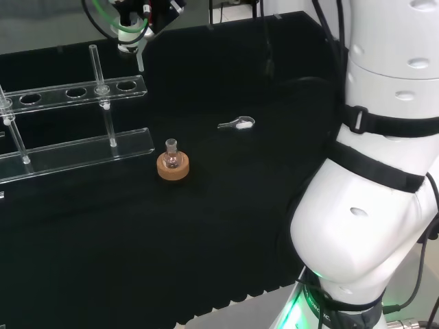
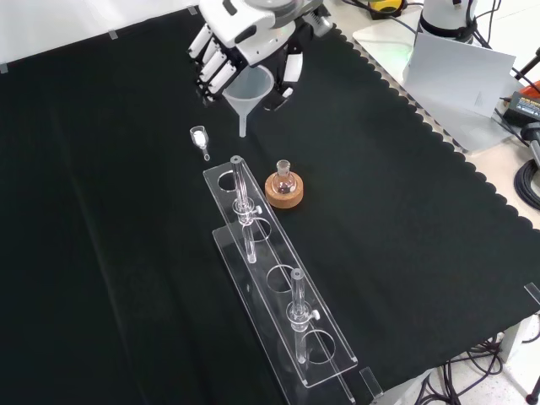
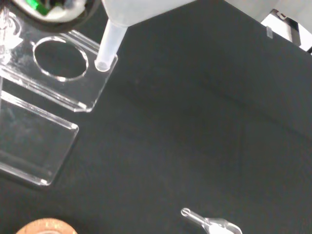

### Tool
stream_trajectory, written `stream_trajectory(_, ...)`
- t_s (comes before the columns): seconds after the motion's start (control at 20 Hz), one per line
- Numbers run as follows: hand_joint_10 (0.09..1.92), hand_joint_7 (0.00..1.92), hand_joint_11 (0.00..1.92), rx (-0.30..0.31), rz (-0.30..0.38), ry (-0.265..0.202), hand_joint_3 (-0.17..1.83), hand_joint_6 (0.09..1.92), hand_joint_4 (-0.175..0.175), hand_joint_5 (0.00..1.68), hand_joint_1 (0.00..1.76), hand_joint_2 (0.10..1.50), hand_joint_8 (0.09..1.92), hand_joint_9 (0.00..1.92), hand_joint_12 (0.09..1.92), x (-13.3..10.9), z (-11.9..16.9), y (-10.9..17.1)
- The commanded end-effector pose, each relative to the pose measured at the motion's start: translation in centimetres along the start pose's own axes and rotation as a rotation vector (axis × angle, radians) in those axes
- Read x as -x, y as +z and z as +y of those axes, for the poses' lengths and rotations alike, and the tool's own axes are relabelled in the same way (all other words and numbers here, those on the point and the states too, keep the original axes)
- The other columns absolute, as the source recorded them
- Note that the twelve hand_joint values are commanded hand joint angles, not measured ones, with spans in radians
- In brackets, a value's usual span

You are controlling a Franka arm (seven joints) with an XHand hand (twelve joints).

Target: Place the funnel on the round-bottom flask.

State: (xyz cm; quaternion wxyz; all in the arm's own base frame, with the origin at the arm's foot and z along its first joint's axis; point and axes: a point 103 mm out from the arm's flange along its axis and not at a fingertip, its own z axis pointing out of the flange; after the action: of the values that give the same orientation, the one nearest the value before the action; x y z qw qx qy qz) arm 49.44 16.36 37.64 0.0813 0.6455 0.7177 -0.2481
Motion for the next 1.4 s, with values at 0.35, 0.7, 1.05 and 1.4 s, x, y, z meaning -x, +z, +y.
stream_trajectory(0.35,0.5,0.7,0.67,-0.024,0.003,0.054,0.69,0.75,-0.02,0.77,0.97,0.72,0.71,1.13,1.2,0.5,-4.4,1.3)
stream_trajectory(0.7,0.5,0.71,0.67,-0.047,-0.014,0.069,0.69,0.76,-0.021,0.77,0.97,0.73,0.71,1.13,1.19,-0.5,-6.0,2.9)
stream_trajectory(1.05,0.5,0.71,0.67,-0.075,-0.007,0.074,0.7,0.76,-0.019,0.78,0.97,0.73,0.71,1.13,1.19,-1.1,-6.7,4.7)
stream_trajectory(1.4,0.5,0.71,0.67,-0.093,-0.013,0.061,0.7,0.76,-0.02,0.78,0.97,0.73,0.71,1.13,1.19,-2.2,-6.6,5.9)
